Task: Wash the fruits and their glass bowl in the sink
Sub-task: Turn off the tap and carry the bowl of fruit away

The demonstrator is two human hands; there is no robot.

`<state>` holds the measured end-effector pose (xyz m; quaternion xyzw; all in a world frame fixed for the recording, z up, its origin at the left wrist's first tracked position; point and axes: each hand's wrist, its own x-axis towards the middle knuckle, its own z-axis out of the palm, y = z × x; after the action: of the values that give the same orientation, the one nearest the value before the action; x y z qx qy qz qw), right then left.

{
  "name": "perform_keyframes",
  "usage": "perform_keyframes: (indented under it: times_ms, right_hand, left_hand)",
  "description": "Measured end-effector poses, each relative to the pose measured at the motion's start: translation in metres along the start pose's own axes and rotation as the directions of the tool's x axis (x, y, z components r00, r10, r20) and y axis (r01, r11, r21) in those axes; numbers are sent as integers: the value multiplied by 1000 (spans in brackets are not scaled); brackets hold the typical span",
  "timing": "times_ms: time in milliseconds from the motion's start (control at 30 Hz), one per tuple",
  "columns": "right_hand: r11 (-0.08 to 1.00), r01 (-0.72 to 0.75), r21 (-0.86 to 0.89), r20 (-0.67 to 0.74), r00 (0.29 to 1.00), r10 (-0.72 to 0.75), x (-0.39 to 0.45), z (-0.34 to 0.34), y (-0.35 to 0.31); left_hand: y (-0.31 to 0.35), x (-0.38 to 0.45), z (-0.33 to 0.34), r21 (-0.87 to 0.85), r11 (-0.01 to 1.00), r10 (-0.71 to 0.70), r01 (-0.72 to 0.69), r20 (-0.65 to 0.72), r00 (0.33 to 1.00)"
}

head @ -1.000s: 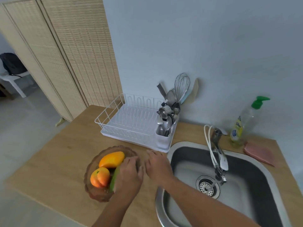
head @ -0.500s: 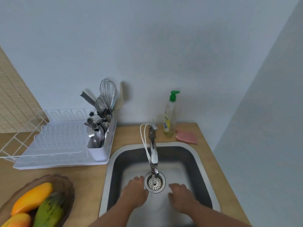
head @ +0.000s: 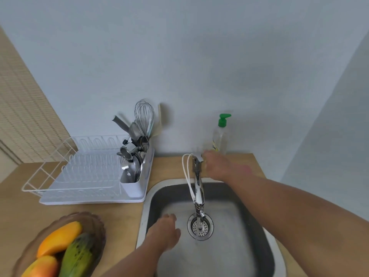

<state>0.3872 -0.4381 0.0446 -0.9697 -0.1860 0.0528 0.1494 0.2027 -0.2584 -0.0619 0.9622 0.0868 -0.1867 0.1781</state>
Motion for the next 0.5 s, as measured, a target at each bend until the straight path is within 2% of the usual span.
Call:
perform_keyframes:
  times_ms: [167, 267, 300, 333, 400, 433, 500]
  right_hand:
    - [982, 73, -173, 97, 994, -57, -9, 19, -7]
    - [965, 52, -256, 39, 998, -43, -23, 36, -5]
    - [974, 63, -218, 36, 998, -57, -25, 40, -2]
    - [992, 73, -103, 43, 997, -69, -28, 43, 0]
    - [975, 27, 219, 80, 996, -46, -35, 50, 7]
    - [946, -18, 325, 55, 999, 1, -42, 56, 12]
    - [922, -166, 351, 11, 985, 173, -60, 76, 24]
  left_hand:
    - [-7, 0, 0, -7, 1000, -22, 22, -11, 1000]
    - [-5, 3, 0, -17, 1000, -19, 19, -27, 999]
    - [-3, 4, 1, -23, 1000, -13, 12, -33, 999]
    - [-1, 4, 2, -28, 1000, -6, 5, -37, 999]
    - [2, 4, 3, -34, 999, 5, -6, -43, 999]
    - [2, 4, 4, -36, 999, 5, -7, -46, 999]
    - [3, 3, 5, -36, 999, 7, -9, -53, 999]
